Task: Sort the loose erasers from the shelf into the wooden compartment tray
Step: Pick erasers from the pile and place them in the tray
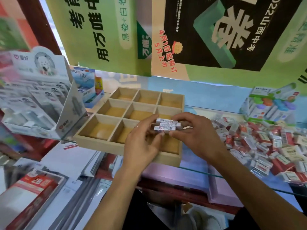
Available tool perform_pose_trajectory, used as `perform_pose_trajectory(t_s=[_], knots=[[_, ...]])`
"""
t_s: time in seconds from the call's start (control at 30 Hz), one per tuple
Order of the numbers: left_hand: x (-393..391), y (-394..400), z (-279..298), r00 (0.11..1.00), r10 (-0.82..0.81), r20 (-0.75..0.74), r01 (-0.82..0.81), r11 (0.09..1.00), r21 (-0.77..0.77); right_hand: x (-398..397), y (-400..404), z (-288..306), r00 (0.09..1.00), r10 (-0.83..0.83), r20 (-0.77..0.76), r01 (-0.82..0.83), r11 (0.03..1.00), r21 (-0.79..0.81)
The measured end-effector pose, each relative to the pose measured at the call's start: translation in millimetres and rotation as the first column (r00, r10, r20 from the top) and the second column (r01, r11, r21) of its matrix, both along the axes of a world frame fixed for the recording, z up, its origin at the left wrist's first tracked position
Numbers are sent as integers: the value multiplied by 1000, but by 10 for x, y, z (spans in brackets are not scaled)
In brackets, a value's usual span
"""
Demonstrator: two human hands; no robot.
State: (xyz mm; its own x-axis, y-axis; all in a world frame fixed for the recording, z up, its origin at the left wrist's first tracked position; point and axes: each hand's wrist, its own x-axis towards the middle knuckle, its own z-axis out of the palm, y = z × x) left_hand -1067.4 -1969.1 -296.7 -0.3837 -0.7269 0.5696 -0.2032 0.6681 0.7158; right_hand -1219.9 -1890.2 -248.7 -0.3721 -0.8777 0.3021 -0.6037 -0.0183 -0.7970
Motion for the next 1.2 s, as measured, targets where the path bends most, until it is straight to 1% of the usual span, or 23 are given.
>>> perform_pose_trajectory(t_s=[0.07,0.13,0.23,0.33,0.4,0.5,0.6,0.63,0.7,0.73,0.8,0.87,0.93,1.07,1.2], knots=[[-5,14,16,1000,-16,-1,16,1000,0,-19,-38,-7,998,10,68,-10,1000,4],[-13,25,31,1000,1,-25,0,1000,17,-53,-49,13,976,70,206,-70,998,-10],[-49,56,65,994,43,-95,-31,991,131,-149,-58,46,915,164,367,-172,985,-11],[-110,93,99,989,59,-137,-33,983,182,-189,-50,59,865,190,465,-198,980,-32],[-130,106,119,992,53,-112,-33,984,174,-192,-44,41,855,171,490,-172,984,-43],[-134,113,159,999,2,-32,2,994,106,-179,-61,19,830,142,540,-128,990,-64],[-126,112,165,998,-62,26,60,997,52,-140,-75,45,736,139,663,-122,990,-73],[-121,110,160,997,-75,36,74,996,51,-135,-83,48,727,134,673,-116,991,-72],[-110,113,160,994,-102,31,99,991,86,-131,-86,52,768,104,632,-95,994,-48],[-107,120,168,994,-110,15,107,987,118,-133,-85,47,782,82,618,-78,996,-34],[-114,130,186,994,-108,-31,112,979,173,-151,-86,30,778,42,627,-40,999,-17],[-122,132,192,993,-89,-75,103,970,220,-171,-93,26,758,46,650,-48,999,-13],[-105,123,196,988,-72,-133,106,959,263,-177,-94,41,723,108,683,-113,993,-37],[-34,101,205,974,-76,-212,130,958,255,-171,-105,51,657,206,725,-202,975,-94],[22,77,202,965,-88,-247,153,953,260,-131,-143,46,597,229,769,-272,959,-75]])
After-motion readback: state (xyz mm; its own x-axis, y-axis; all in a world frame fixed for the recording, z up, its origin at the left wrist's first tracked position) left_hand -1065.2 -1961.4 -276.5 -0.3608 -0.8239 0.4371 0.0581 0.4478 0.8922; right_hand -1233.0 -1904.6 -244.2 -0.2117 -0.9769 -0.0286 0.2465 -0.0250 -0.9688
